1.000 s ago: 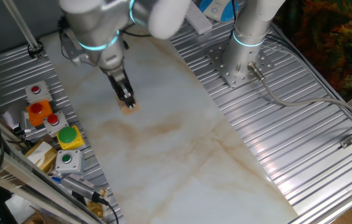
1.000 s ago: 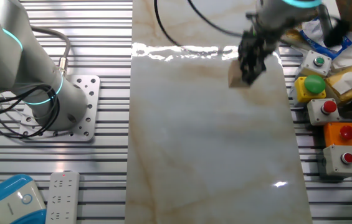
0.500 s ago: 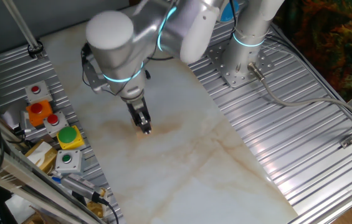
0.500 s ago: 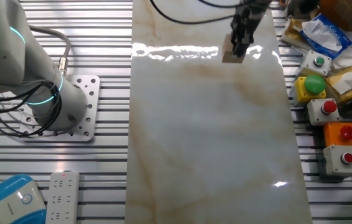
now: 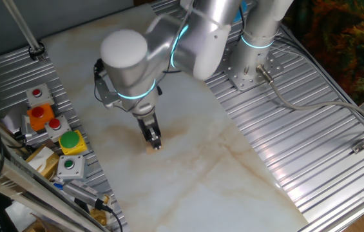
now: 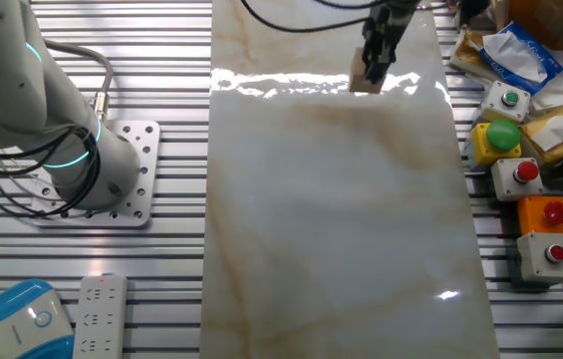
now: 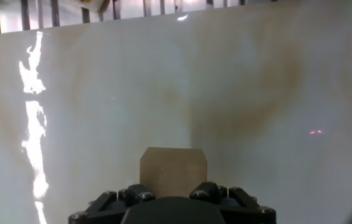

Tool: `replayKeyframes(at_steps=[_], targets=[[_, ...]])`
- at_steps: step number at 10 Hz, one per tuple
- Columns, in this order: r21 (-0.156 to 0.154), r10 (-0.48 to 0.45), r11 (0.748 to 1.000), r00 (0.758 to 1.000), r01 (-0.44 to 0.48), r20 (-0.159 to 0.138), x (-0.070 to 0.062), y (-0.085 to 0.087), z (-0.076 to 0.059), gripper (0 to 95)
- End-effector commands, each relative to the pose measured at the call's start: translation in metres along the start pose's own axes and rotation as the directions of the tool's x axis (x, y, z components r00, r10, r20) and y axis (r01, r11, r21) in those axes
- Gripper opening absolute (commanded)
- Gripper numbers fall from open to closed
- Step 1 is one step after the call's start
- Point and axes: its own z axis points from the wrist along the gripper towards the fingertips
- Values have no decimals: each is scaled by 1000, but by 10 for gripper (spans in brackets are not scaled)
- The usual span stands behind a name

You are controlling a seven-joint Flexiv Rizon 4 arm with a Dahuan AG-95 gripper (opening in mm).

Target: Pick up the small block on the left and move it to the right

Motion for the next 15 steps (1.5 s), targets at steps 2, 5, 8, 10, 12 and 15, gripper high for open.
replayKeyframes(at_steps=[2,5,8,10,12,15], targets=[[-7,-5,1000,1000,5,3,-2,0,16,0],[-4,-3,1000,1000,3,9,-3,3,30,0],[0,-5,1000,1000,5,11,-3,4,37,0],[2,-6,1000,1000,6,12,-3,4,44,0],[12,6,1000,999,-5,-46,-3,4,42,0],[-47,-28,998,1000,29,13,-3,4,43,760]])
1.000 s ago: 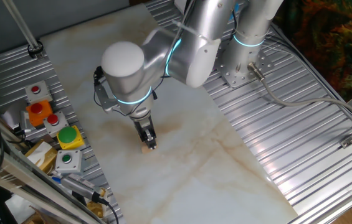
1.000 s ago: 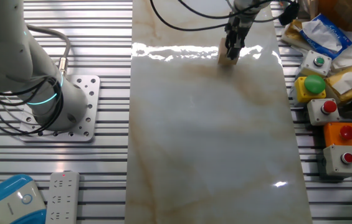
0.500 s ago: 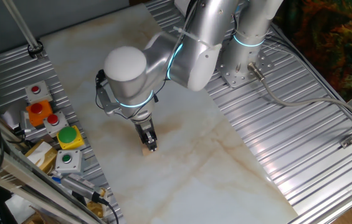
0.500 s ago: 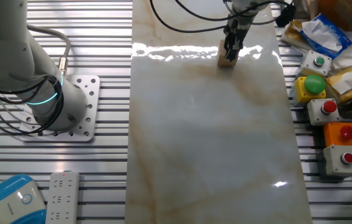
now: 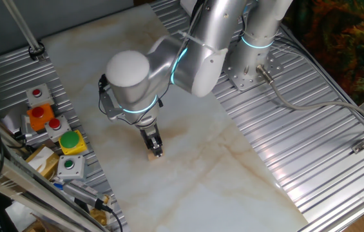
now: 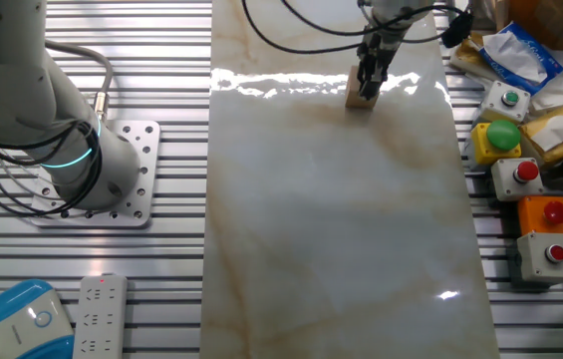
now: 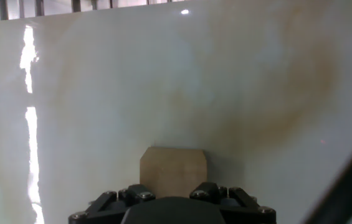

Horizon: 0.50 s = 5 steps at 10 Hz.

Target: Pick up the small block on the left and move it to the right

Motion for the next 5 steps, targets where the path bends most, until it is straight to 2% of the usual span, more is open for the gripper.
replayKeyframes(at_steps=[1,2,4,5], targets=[[-22,-32,999,999,32,-4,1,-1,0,950],[-30,-30,999,999,31,30,1,-1,0,950],[-26,-32,999,999,33,36,1,-1,-1,950],[-21,-32,999,999,33,39,1,0,-7,950]])
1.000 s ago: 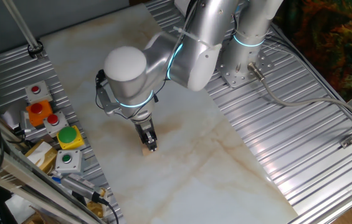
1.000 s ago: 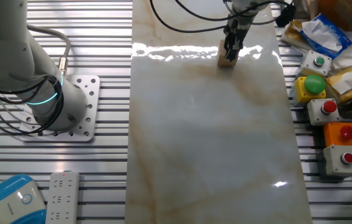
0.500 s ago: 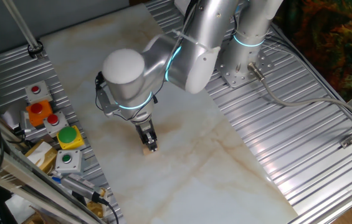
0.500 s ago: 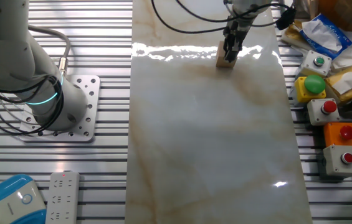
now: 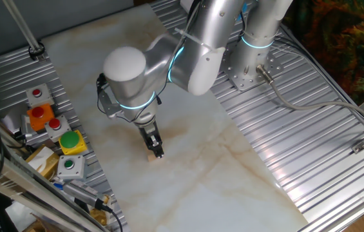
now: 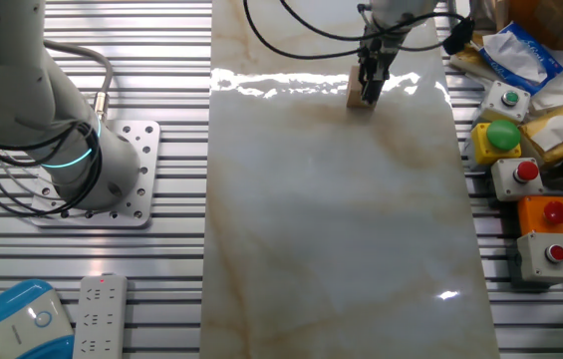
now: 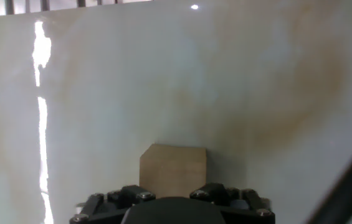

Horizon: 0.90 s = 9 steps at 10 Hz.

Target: Pick up the small block on the left and move it to the right

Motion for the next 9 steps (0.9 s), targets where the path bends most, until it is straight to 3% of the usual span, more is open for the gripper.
replayKeyframes(at_steps=[1,4,7,8,9], targets=[[11,4,1000,1000,-4,-2,1,1,-12,950],[36,-24,999,1000,24,1,0,-9,-41,950],[66,-43,997,999,43,-9,4,-41,-108,380],[67,-54,996,998,55,-10,4,-56,-121,190],[67,-100,993,995,101,-16,6,-91,-146,0]])
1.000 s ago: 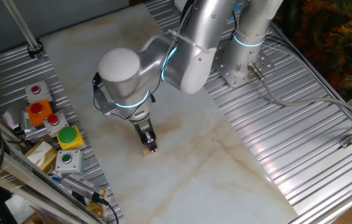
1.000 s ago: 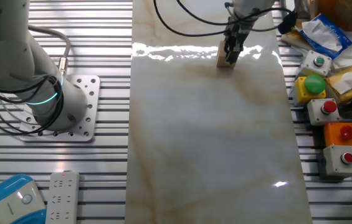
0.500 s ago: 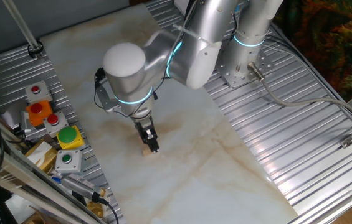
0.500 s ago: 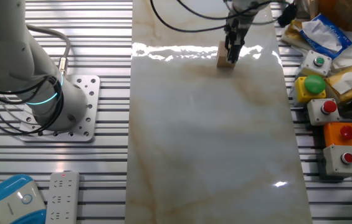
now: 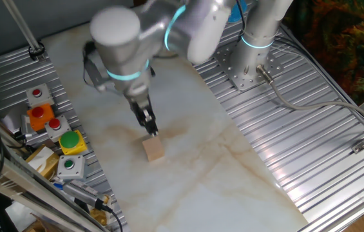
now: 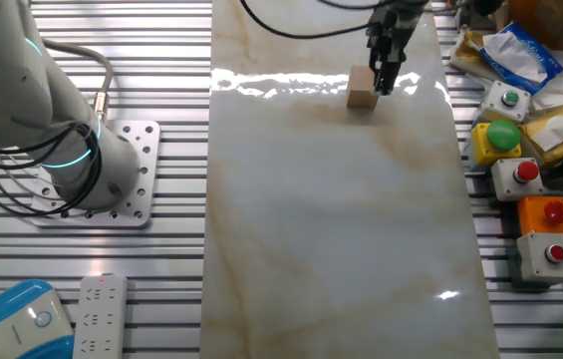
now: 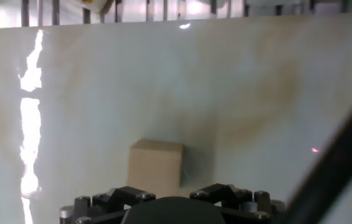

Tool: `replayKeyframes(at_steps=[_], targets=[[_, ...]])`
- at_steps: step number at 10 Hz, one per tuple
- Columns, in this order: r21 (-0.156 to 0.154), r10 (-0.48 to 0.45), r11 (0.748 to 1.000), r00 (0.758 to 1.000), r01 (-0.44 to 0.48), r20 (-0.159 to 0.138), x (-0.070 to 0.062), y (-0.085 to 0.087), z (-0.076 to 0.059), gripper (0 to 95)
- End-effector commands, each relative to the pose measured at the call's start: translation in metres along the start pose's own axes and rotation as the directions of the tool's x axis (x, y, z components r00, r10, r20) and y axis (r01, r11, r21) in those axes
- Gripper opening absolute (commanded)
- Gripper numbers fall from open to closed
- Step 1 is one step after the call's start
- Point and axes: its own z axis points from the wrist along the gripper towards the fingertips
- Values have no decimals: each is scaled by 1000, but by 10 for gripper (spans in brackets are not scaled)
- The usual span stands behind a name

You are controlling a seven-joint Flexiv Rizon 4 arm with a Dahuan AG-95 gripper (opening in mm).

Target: Pick up the small block on the left and move it to the right

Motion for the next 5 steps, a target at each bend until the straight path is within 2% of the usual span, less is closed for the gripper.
replayKeyframes(at_steps=[1,2,4,5], targets=[[2,-70,998,998,70,-9,8,-68,-46,0],[3,-88,996,996,88,-11,16,-97,-62,0],[2,-94,996,995,94,-15,24,-119,-75,0],[3,-92,996,996,92,-19,25,-122,-78,0]])
